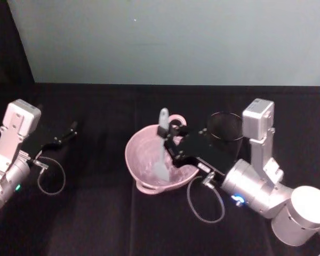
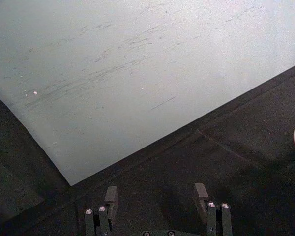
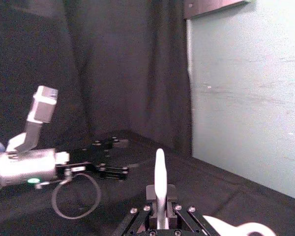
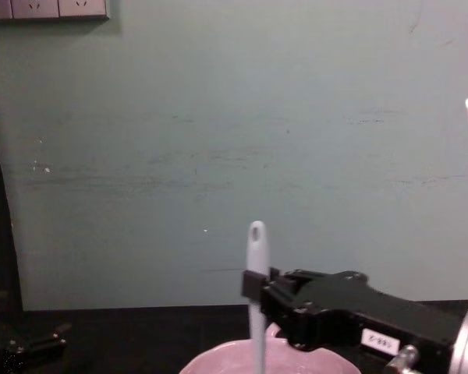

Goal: Use the one hand to pick up the spoon and stir the clear water in the bowl.

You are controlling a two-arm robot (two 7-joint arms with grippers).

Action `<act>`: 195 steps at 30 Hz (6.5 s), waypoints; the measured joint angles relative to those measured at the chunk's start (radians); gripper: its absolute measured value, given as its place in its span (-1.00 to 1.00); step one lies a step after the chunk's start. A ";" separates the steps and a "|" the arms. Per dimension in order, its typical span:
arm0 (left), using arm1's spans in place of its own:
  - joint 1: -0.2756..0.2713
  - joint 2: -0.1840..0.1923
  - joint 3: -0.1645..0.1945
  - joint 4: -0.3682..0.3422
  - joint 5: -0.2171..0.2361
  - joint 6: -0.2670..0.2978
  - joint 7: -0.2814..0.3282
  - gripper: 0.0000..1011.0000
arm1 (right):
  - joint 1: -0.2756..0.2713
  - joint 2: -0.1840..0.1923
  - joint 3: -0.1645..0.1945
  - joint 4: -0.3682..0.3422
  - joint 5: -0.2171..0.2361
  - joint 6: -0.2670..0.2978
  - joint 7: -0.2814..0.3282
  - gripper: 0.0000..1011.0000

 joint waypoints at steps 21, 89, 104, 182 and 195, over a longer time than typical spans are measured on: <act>0.000 0.000 0.000 0.000 0.000 0.000 0.000 1.00 | 0.185 -0.136 -0.034 0.287 -0.108 -0.168 -0.081 -0.78; 0.000 0.000 0.000 0.000 0.000 0.000 0.000 1.00 | 0.073 0.002 0.064 0.126 -0.012 -0.090 -0.002 -0.78; 0.000 0.000 0.000 0.000 0.000 0.000 0.000 1.00 | 0.065 -0.028 -0.025 0.075 0.031 -0.042 0.015 -0.78; 0.000 0.000 0.000 0.000 0.000 0.000 0.000 1.00 | 0.156 0.076 0.222 0.127 0.410 0.284 -0.113 -0.78; 0.000 0.000 0.000 0.000 0.000 0.000 0.000 1.00 | 0.163 0.090 0.179 0.172 0.419 0.259 -0.102 -0.78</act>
